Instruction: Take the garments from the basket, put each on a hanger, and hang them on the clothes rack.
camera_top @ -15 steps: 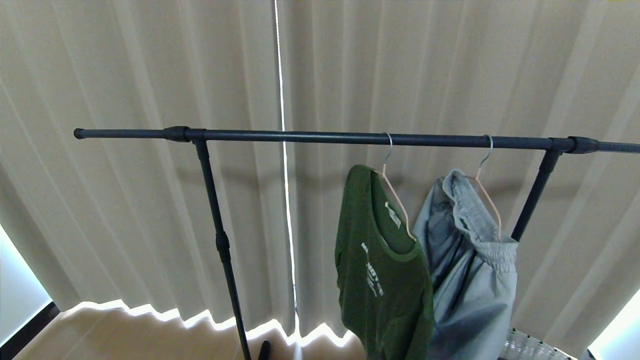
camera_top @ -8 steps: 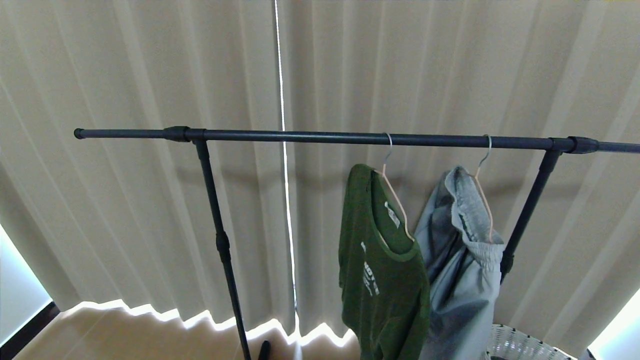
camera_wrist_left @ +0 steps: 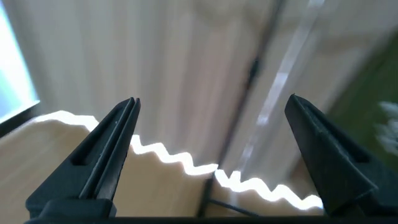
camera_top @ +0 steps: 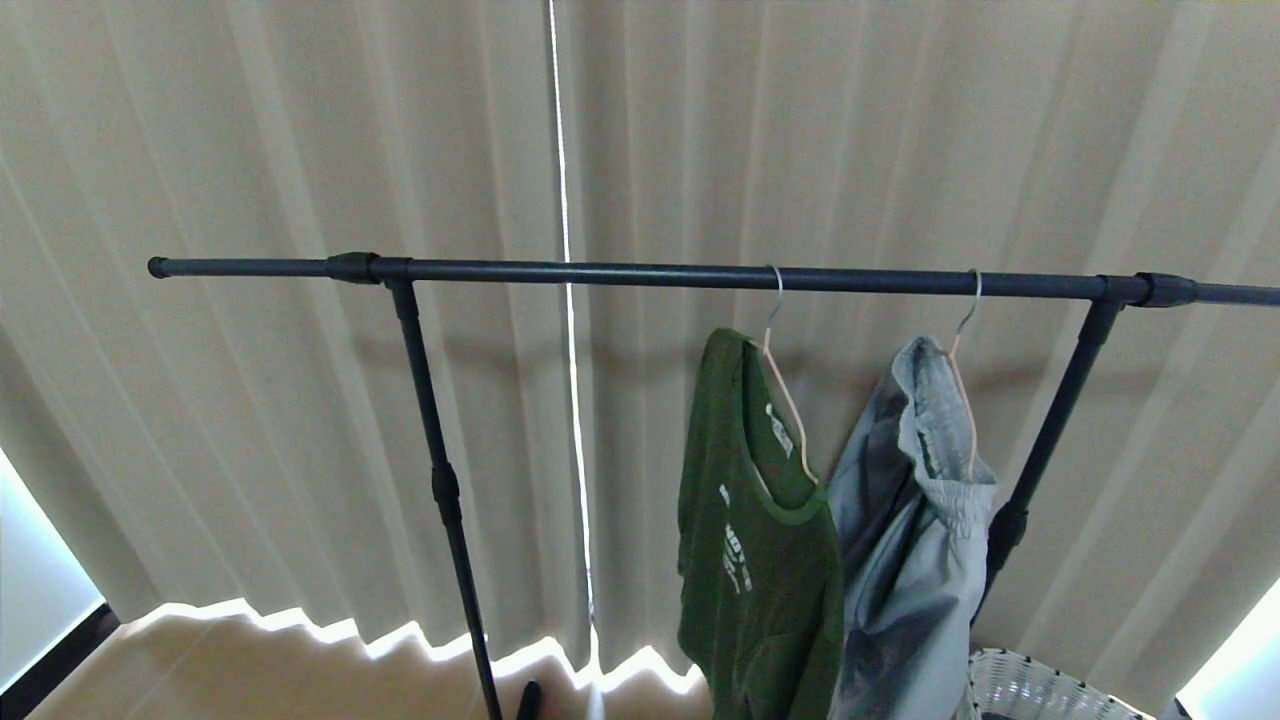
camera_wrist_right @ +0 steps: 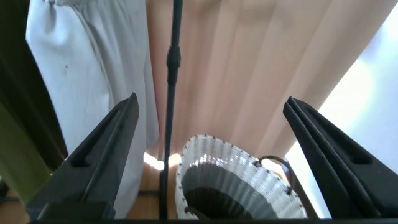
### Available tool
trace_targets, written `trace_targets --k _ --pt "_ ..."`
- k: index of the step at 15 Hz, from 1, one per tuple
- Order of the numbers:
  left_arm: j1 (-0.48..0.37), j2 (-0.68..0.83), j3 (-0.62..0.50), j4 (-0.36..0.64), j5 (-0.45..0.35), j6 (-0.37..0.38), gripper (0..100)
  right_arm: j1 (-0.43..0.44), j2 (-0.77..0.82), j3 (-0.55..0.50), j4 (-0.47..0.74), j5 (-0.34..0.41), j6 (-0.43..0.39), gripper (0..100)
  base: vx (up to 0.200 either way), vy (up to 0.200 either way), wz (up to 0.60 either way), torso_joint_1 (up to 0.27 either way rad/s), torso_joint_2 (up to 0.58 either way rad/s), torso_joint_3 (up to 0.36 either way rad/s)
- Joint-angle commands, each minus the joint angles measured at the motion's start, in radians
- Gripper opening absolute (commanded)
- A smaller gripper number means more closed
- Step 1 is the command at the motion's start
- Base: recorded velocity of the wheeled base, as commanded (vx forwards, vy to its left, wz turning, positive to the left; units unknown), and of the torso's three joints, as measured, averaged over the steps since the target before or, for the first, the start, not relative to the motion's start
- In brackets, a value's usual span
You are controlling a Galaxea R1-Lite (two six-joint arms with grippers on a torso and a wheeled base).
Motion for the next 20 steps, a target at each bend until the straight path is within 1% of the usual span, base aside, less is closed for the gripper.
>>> trace_targets --k 1,3,6,7,8,10,11,12,13,14,15,16,18,20 --pt "0.001 0.0 0.005 -0.003 -0.01 -0.014 100 0.0 -0.004 0.001 0.001 0.002 0.009 100 0.0 0.0 0.0 0.0 0.0 0.0" --pt "0.001 0.0 0.005 -0.006 -0.008 -0.017 100 -0.001 -0.004 0.003 -0.001 0.005 0.014 100 0.0 0.0 0.0 0.0 0.0 0.0" --pt "0.0 0.0 0.008 -0.015 -0.007 -0.025 100 0.0 -0.004 0.006 -0.002 0.065 0.014 100 0.0 0.0 0.0 0.0 0.0 0.0" --pt "0.0 0.0 0.008 -0.015 -0.003 -0.06 100 0.0 -0.004 0.034 -0.021 0.086 0.029 100 0.0 0.0 0.0 0.0 0.0 0.0" --pt "0.0 0.0 0.008 -0.017 -0.003 -0.135 100 0.0 -0.004 0.055 -0.076 0.155 0.029 100 0.0 0.0 0.0 0.0 0.0 0.0" --pt "0.0 0.0 0.008 -0.017 -0.002 -0.14 100 0.0 -0.004 0.06 -0.085 0.169 0.028 100 0.0 0.0 0.0 0.0 0.0 0.0" --pt "0.001 0.0 0.008 -0.017 0.003 -0.137 100 0.0 -0.004 0.06 -0.085 0.169 0.028 100 0.0 0.0 0.0 0.0 0.0 0.0" --pt "0.001 0.002 0.008 -0.017 0.03 -0.117 100 0.0 -0.004 0.06 -0.085 0.169 0.029 100 0.0 0.0 0.0 0.0 0.0 0.0" --pt "0.001 0.002 0.01 -0.017 0.095 -0.005 100 0.0 -0.004 0.06 -0.085 0.169 0.028 100 0.0 0.0 0.0 0.0 0.0 0.0" --pt "0.001 0.0 0.01 -0.017 0.115 0.046 100 0.0 -0.004 0.06 -0.085 0.169 0.029 100 0.0 0.0 0.0 0.0 0.0 0.0" --pt "0.001 0.0 0.01 -0.017 0.115 0.046 100 0.0 -0.004 0.06 -0.085 0.169 0.029 100 0.0 0.0 0.0 0.0 0.0 0.0" --pt "0.001 0.002 0.025 -0.013 0.127 0.115 100 0.0 -0.004 0.06 -0.085 0.169 0.028 100 0.0 0.0 0.0 0.0 0.0 0.0" --pt "0.001 0.002 0.025 -0.009 0.093 0.075 100 0.0 -0.004 0.06 -0.087 0.169 0.028 100 0.0 0.0 0.0 0.0 0.0 0.0" --pt "0.0 0.0 0.024 -0.012 0.09 0.036 100 0.0 -0.004 0.06 -0.087 0.169 0.029 100 0.0 0.0 0.0 0.0 0.0 0.0"
